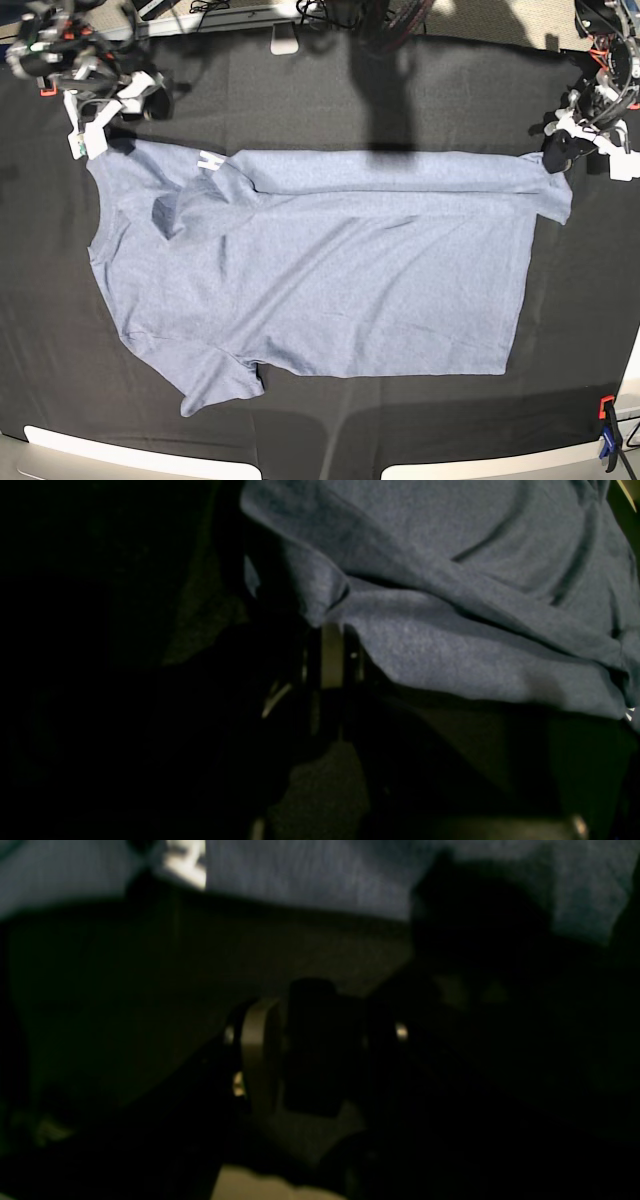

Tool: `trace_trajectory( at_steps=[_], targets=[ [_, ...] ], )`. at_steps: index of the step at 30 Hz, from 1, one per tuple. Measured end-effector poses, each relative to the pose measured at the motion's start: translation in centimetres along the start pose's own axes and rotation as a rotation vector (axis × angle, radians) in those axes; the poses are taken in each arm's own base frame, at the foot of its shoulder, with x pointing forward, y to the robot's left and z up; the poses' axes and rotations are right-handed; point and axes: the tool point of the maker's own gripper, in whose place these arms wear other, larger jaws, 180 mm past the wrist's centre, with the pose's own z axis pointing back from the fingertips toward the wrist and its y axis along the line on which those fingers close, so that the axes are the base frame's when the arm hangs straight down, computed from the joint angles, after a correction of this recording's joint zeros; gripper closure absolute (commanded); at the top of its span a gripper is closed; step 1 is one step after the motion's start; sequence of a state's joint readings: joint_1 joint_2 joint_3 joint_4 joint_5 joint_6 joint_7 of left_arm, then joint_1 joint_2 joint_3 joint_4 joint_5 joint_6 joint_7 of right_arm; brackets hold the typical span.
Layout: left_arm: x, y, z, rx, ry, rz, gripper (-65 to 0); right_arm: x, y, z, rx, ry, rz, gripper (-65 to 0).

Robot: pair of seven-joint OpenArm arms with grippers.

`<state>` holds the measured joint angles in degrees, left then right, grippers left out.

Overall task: Layout the t-shirt on the table in an organized manner, then fold the t-shirt properly
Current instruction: 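Lift both shoulder corners and stretch the shirt flat, then release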

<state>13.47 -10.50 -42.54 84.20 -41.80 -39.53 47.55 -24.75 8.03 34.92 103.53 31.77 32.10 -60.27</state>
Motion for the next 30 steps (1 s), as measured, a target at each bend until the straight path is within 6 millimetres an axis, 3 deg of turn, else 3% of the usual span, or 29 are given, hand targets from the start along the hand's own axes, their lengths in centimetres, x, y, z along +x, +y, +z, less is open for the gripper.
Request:
trace_trajectory(
  at_steps=[10,14,20,26,30],
  targets=[
    [0.0,0.0,0.0,0.000,0.000,0.000,0.0,0.9,-3.3,1.5,-0.129,-0.132,-0.130,-27.4],
    [0.4,-0.3,0.0,-0.016,-0.019,0.015,0.0,1.8,-3.6,1.4,-0.138,-0.123,-0.047,-27.4],
    [0.3,-0.3,0.0,-0.016,-0.019,0.015,0.0,3.1,-6.1,2.6,-0.200,-0.112,0.033,-27.4],
    [0.3,-0.3,0.0,-0.015,-0.018,0.015,0.0,1.3,-8.4,0.7,-0.190,-0.045,-0.044,-27.4],
    [0.3,-0.3,0.1,-0.015,-0.017,0.016,0.0,2.4,-8.5,-0.6,-0.140,-0.064,-0.037,-27.4]
  ],
)
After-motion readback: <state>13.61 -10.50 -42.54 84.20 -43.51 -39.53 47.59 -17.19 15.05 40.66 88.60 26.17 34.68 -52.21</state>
